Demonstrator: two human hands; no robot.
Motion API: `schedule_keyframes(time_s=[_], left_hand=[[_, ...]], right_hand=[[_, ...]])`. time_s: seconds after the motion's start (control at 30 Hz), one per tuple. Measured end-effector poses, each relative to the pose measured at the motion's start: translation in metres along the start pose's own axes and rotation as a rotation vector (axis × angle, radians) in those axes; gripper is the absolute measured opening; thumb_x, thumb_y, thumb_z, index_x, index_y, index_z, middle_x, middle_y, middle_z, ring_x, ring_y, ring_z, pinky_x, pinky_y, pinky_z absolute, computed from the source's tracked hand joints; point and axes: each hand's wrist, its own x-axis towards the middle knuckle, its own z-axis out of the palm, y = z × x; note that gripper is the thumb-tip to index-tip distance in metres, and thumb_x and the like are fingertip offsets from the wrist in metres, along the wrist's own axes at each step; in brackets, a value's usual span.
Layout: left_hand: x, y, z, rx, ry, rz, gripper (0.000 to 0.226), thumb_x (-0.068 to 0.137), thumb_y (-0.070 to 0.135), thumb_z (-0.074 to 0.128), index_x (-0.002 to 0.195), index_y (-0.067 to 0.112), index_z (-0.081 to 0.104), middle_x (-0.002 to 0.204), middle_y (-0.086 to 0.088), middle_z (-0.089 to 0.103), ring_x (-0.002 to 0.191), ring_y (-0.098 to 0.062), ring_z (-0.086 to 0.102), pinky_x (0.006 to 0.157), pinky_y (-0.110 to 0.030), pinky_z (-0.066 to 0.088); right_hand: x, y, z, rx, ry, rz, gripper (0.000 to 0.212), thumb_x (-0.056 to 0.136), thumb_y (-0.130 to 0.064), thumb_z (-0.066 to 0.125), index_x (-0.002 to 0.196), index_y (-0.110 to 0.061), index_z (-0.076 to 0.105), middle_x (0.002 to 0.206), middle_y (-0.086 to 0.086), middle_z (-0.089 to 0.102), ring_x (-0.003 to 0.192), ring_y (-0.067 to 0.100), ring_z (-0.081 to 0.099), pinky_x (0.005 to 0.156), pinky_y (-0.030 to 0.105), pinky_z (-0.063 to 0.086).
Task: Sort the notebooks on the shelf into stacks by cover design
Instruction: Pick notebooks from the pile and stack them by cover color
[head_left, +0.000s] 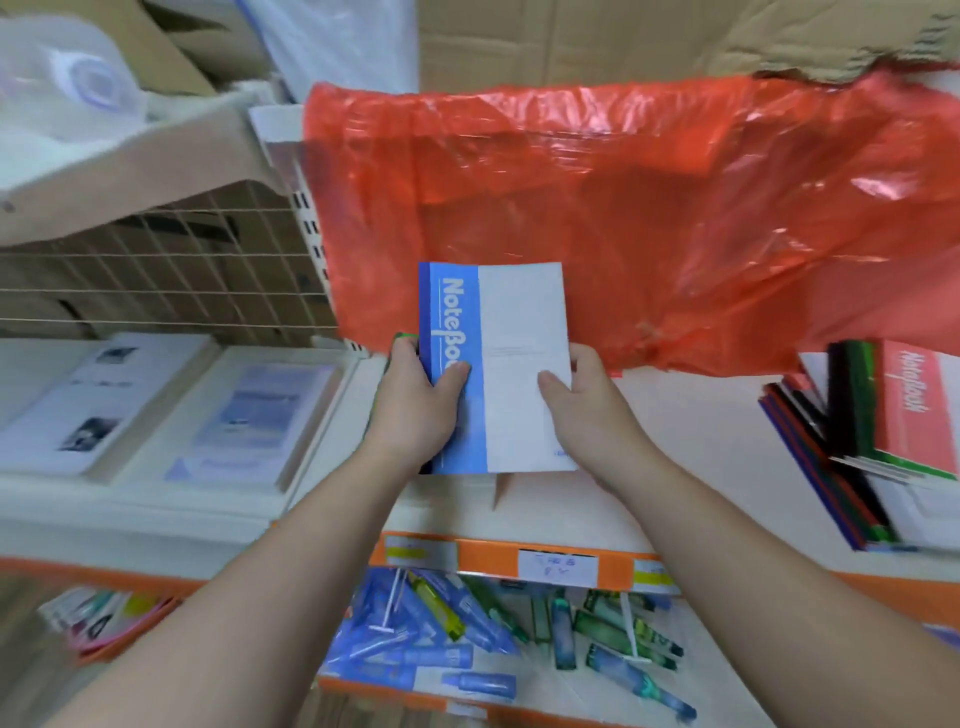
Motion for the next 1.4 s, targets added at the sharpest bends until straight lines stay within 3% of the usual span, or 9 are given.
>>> schedule_keyframes(time_s=[0.13,0.27,0.43,0.5,0.6,0.77,1.03,1.4], left_hand=[[0.013,-0.021,-0.029,0.165,-0.043,-0.052,0.033,0.093,0.038,0.060,0.118,0.017,0.053,0.118,0.000,0.066,0.104,-0.024,0.062,0.089,-0.042,0.051],[0.030,-0.036,-0.044,0.301,-0.046,-0.009,0.035,0.092,0.043,0.059,0.117,0.018,0.059,0.114,0.000,0.069,0.102,-0.025,0.063,0.084,-0.039,0.052],[0.045,-0.052,-0.049,0.430,-0.042,-0.015,0.038,0.091,0.047,0.060,0.108,0.013,0.058,0.107,-0.005,0.068,0.097,-0.028,0.062,0.068,-0.031,0.040],[0.049,-0.055,-0.050,0.478,-0.060,-0.001,0.035,0.092,0.047,0.060,0.099,0.013,0.056,0.103,-0.007,0.068,0.095,-0.029,0.062,0.066,-0.030,0.038],[0.054,-0.060,-0.048,0.510,-0.076,0.023,0.033,0.092,0.048,0.060,0.093,0.016,0.054,0.100,-0.008,0.069,0.092,-0.030,0.062,0.067,-0.032,0.043],[0.061,-0.066,-0.048,0.551,-0.068,0.062,0.038,0.091,0.050,0.059,0.100,0.013,0.060,0.098,-0.007,0.067,0.089,-0.029,0.061,0.069,-0.035,0.049],[0.063,-0.071,-0.045,0.624,-0.065,0.090,0.043,0.092,0.053,0.055,0.105,0.012,0.058,0.104,-0.009,0.062,0.095,-0.029,0.058,0.067,-0.033,0.039],[0.058,-0.072,-0.045,0.610,-0.097,0.041,0.042,0.094,0.052,0.053,0.110,0.013,0.057,0.110,-0.011,0.054,0.096,-0.029,0.057,0.070,-0.033,0.039]], right_hand=[[0.003,-0.004,0.032,-0.049,-0.053,0.090,0.014,0.101,-0.026,0.043,0.115,-0.023,0.045,0.096,-0.015,0.058,0.083,-0.001,0.056,0.050,0.015,0.042],[0.014,-0.005,0.055,-0.166,-0.026,0.117,0.028,0.097,-0.037,0.044,0.113,-0.015,0.054,0.107,-0.001,0.065,0.090,0.016,0.063,0.061,0.026,0.047],[0.023,0.003,0.070,-0.311,-0.019,0.152,0.030,0.091,-0.042,0.047,0.102,-0.018,0.060,0.095,-0.001,0.066,0.080,0.021,0.066,0.063,0.032,0.056],[0.026,0.005,0.074,-0.387,-0.005,0.154,0.029,0.090,-0.043,0.047,0.099,-0.019,0.062,0.093,-0.002,0.066,0.082,0.022,0.066,0.070,0.035,0.056],[0.029,0.005,0.077,-0.476,0.025,0.141,0.031,0.091,-0.044,0.047,0.100,-0.018,0.063,0.095,-0.001,0.067,0.086,0.022,0.064,0.076,0.034,0.053],[0.033,0.005,0.078,-0.598,0.064,0.113,0.029,0.094,-0.042,0.045,0.094,-0.017,0.059,0.083,-0.002,0.065,0.063,0.010,0.059,0.058,0.028,0.038],[0.037,0.014,0.079,-0.663,0.049,0.080,0.030,0.092,-0.041,0.042,0.090,-0.019,0.062,0.080,-0.003,0.066,0.071,0.016,0.061,0.064,0.030,0.044],[0.043,0.027,0.082,-0.726,0.058,0.089,0.040,0.091,-0.048,0.041,0.106,-0.018,0.062,0.103,0.005,0.064,0.092,0.026,0.059,0.076,0.034,0.048]])
